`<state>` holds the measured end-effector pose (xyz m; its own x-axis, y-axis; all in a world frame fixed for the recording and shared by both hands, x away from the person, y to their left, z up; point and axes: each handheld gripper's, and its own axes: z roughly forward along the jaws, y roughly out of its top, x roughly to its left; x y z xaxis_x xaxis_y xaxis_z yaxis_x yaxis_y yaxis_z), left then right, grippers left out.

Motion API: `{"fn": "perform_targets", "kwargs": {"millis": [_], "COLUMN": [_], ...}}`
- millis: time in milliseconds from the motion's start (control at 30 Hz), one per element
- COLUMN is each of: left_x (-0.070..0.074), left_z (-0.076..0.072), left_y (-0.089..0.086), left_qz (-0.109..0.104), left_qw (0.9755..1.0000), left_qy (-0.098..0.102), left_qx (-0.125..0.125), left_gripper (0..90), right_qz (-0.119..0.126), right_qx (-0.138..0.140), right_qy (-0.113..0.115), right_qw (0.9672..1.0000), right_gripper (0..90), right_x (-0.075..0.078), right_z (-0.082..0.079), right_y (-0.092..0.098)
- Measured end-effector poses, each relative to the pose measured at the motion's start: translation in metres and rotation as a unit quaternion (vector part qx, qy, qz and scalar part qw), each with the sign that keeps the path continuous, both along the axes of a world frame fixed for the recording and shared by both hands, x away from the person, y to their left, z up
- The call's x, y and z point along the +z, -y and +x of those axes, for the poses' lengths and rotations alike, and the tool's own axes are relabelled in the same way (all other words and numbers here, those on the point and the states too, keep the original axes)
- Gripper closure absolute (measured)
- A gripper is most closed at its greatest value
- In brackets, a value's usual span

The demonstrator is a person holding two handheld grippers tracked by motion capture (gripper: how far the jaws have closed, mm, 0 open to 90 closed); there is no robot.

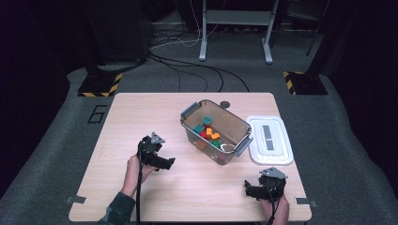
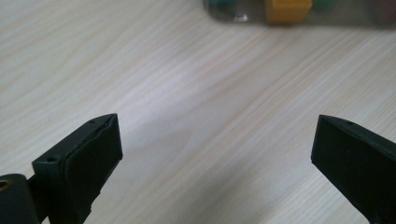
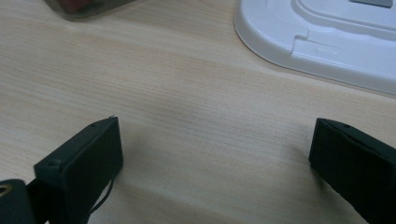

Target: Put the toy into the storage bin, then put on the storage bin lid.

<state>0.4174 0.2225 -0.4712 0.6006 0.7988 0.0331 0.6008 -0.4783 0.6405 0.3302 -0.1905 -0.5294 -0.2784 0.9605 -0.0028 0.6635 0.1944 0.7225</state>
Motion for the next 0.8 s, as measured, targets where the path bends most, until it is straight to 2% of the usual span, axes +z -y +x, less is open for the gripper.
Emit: {"fn": "perform_targets", "kwargs": {"millis": [133,200,267,333,467,567,600,633,700,800], "left_x": [-0.013,-0.021,-0.031,-0.033,-0.043,-0.051,-0.053,-0.055,-0.058,-0.058], "left_z": [-0.009,-0.014,-0.019,-0.02,-0.026,-0.03,-0.032,-0.034,-0.037,-0.037], "left_y": [-0.006,-0.011,-0.018,-0.02,-0.021,-0.02,-0.019,-0.017,-0.016,-0.016], "left_qz": [-0.001,-0.009,-0.018,-0.02,-0.026,-0.034,-0.032,-0.024,-0.033,-0.032], "left_qw": [1.0,0.9997,0.9993,0.9992,0.9985,0.9984,0.9986,0.9987,0.9981,0.998], "left_qy": [0.006,0.011,0.005,0.003,0.01,0.003,0.005,0.016,0.03,0.031], "left_qx": [0.008,0.019,0.032,0.035,0.048,0.045,0.042,0.041,0.041,0.044], "left_gripper": [0.0,0.0,0.0,0.0,0.0,0.0,0.0,0.0,0.0,0.0], "right_qz": [0.0,0.0,0.0,0.0,-0.001,0.0,-0.001,-0.002,-0.004,-0.008], "right_qx": [0.0,0.0,-0.001,0.0,-0.002,-0.005,-0.005,-0.002,0.003,0.013], "right_qy": [0.0,0.0,-0.001,-0.001,-0.004,-0.005,-0.006,-0.004,-0.01,-0.017], "right_qw": [1.0,1.0,1.0,1.0,1.0,1.0,1.0,1.0,0.9999,0.9998], "right_gripper": [1.7,1.7,1.7,1.7,0.0,0.0,0.0,0.0,0.0,0.0], "right_x": [0.0,0.0,0.0,0.0,0.0,0.0,0.0,0.0,0.001,0.003], "right_z": [0.0,0.0,0.0,0.0,0.001,0.002,0.002,0.002,0.003,0.006], "right_y": [0.0,0.0,0.0,0.0,0.0,0.0,0.0,0.0,0.001,0.002]}}
